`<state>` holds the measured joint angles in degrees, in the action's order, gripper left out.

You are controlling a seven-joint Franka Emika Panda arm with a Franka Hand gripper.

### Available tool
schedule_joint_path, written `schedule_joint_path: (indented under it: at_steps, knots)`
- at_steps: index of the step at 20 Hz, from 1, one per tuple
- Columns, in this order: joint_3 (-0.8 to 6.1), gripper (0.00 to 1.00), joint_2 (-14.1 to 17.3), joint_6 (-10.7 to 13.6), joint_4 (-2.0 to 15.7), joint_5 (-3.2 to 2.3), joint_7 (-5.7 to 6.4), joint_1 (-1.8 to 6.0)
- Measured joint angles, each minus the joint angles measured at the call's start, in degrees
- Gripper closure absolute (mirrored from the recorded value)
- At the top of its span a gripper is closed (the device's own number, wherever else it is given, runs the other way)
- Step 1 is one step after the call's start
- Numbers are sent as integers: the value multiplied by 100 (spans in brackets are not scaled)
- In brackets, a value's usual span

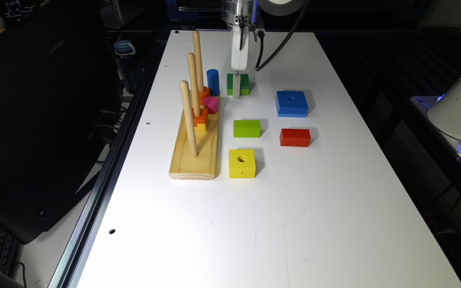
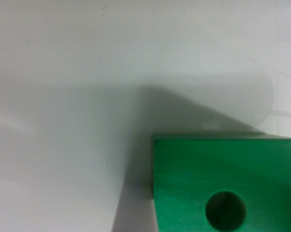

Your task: Pick up green block.

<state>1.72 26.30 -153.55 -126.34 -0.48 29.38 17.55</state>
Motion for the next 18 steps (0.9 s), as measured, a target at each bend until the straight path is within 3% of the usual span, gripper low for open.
schedule_joint_path:
  at_steps: [14,15,18]
  knots:
    - [0,0,0,0,0,0,0,0]
    - [0,100,0,0,0,0,0,0]
    - [0,100,0,0,0,0,0,0]
